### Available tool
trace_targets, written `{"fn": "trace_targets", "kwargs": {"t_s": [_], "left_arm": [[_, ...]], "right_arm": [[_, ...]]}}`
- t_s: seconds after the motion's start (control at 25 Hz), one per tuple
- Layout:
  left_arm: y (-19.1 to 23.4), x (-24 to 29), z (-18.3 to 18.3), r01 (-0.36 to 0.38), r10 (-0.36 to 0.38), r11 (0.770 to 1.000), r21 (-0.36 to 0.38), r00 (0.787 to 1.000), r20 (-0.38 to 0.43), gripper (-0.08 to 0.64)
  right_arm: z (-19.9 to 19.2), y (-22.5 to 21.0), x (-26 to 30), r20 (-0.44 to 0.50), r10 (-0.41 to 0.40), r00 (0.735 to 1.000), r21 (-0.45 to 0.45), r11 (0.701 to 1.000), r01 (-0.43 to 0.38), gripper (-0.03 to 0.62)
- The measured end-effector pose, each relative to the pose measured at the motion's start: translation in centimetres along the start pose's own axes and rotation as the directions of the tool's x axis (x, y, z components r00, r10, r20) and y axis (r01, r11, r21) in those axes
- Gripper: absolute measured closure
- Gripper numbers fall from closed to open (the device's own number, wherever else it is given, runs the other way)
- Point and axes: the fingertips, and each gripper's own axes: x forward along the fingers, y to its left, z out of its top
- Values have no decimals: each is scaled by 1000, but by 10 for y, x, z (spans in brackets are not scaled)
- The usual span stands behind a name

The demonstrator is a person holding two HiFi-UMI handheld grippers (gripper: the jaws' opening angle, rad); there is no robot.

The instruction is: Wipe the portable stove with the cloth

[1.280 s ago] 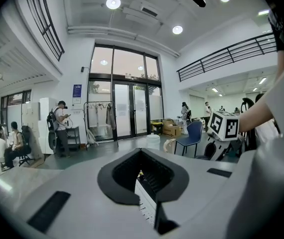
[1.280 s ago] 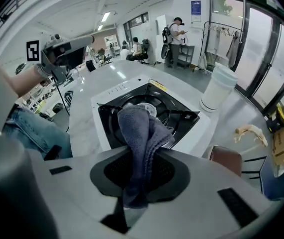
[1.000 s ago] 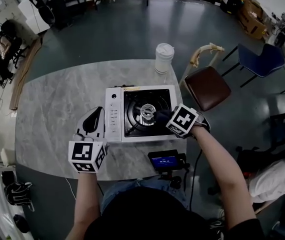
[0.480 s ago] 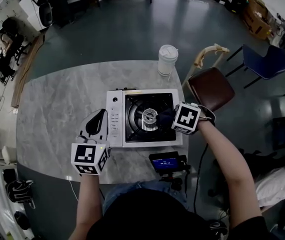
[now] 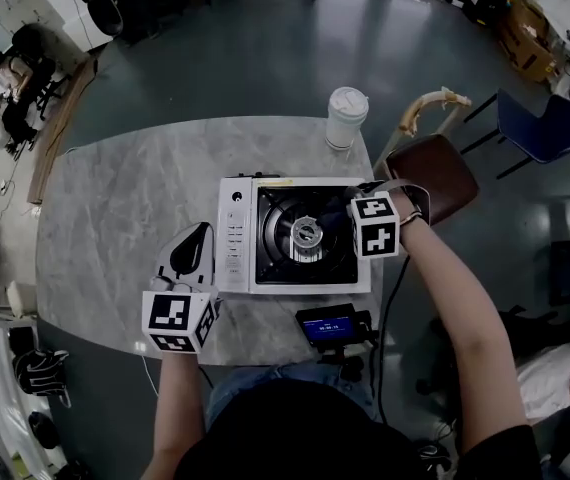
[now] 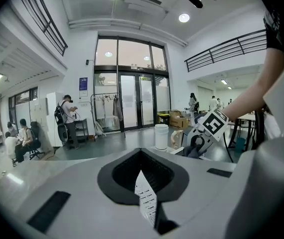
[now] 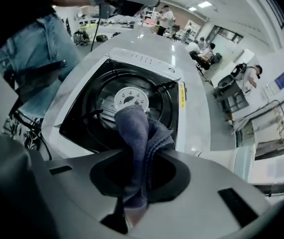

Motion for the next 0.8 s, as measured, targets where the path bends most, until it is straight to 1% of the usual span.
{"fn": "trace_targets", "kwargs": {"t_s": [0.04,0.08,0.12,0.2,0.24,0.28,0.32,0.36,0.4,0.44,0.48,0.52,0.56,0.6,0.64,0.68,0.72,0.76,0.8], "left_arm": [[0,0,0,2,-2,1000,-2,1000,-1,549],[0,0,0,5,-5,1000,-3,1000,0,549],[-1,0,1,10,-10,1000,-3,1000,1,549],[-2,0,4,19,-19,1000,-1,1000,8,549],[-2,0,6,23,-23,1000,0,1000,12,549],[-2,1,7,25,-25,1000,-1,1000,16,549],[-1,1,8,26,-26,1000,-3,999,19,549],[0,1,9,26,-26,1000,-5,999,22,549],[0,1,10,28,-27,1000,-7,999,24,549],[0,2,10,30,-30,1000,-7,999,27,549],[-1,3,11,35,-35,999,-7,999,29,549],[-3,3,11,40,-40,999,-5,999,32,549],[-4,4,12,45,-45,999,-3,998,34,549],[-5,4,13,49,-49,999,-2,998,36,549],[-5,4,14,52,-52,999,0,998,38,549],[-5,4,15,54,-54,999,1,998,40,549],[-4,3,16,54,-54,999,2,998,41,549],[-3,3,16,52,-52,999,2,998,42,549],[-1,2,17,49,-49,999,0,998,43,549]], "right_arm": [[0,1,0,1,0,1000,-14,1000,0,515],[1,1,-1,4,8,1000,-2,1000,-8,515],[1,1,-3,10,21,1000,31,999,-21,515],[4,-5,-14,43,35,998,134,990,-41,515],[7,-11,-22,79,26,997,199,979,-42,515],[12,-20,-33,130,5,991,276,960,-41,515],[19,-33,-45,194,-30,981,367,929,-44,515],[26,-47,-57,261,-80,962,470,881,-54,515],[32,-63,-68,321,-140,937,581,810,-78,515],[35,-77,-77,367,-204,908,693,711,-120,515],[36,-90,-83,396,-268,878,790,586,-178,515],[35,-100,-87,412,-326,851,862,443,-247,515],[33,-107,-87,415,-375,829,901,294,-318,514],[30,-110,-83,405,-410,817,914,151,-377,515],[27,-110,-76,382,-430,818,910,21,-415,515],[22,-108,-67,347,-436,830,900,-94,-425,515],[16,-103,-56,300,-431,851,891,-192,-412,515],[10,-97,-46,246,-417,875,883,-276,-380,515],[4,-90,-38,189,-402,896,876,-344,-339,514]]}}
